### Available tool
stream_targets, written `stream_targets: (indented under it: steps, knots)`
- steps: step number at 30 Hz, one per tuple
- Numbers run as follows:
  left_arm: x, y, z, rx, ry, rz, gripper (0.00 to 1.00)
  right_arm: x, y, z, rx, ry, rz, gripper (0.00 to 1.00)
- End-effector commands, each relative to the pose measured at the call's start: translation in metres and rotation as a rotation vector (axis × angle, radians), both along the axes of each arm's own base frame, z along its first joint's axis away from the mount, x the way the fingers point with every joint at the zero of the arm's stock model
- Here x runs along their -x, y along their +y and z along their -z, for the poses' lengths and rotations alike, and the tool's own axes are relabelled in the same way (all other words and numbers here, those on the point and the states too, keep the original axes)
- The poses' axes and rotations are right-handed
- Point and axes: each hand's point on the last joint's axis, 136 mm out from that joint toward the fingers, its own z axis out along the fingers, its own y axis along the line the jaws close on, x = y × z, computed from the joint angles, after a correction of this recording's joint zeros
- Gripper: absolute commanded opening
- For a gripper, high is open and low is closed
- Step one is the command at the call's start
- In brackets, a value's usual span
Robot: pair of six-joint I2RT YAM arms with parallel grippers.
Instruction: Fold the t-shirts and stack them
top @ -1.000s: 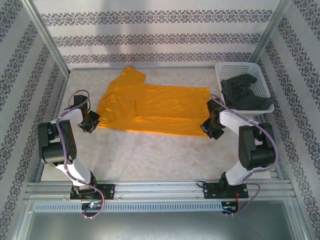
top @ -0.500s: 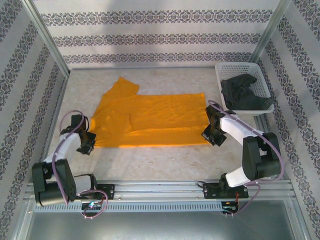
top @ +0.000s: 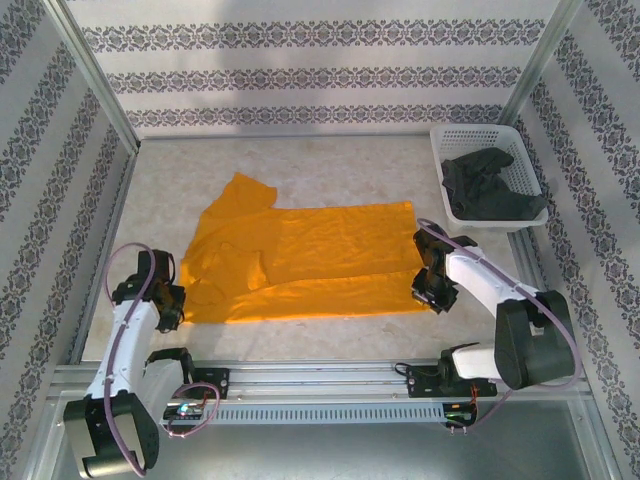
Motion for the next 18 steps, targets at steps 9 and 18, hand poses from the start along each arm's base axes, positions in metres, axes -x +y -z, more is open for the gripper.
stream_targets:
  steps: [9, 18]
  knots:
    - [-0.137, -0.158, -0.052, 0.147, -0.311, 0.694, 0.3, -0.092, 0.119, -0.072, -0.36, -0.483, -0.43, 0.39]
    - [-0.171, -0.227, -0.019, 0.211, -0.238, 0.767, 0.27, -0.093, 0.135, -0.057, -0.393, -0.434, -0.441, 0.36]
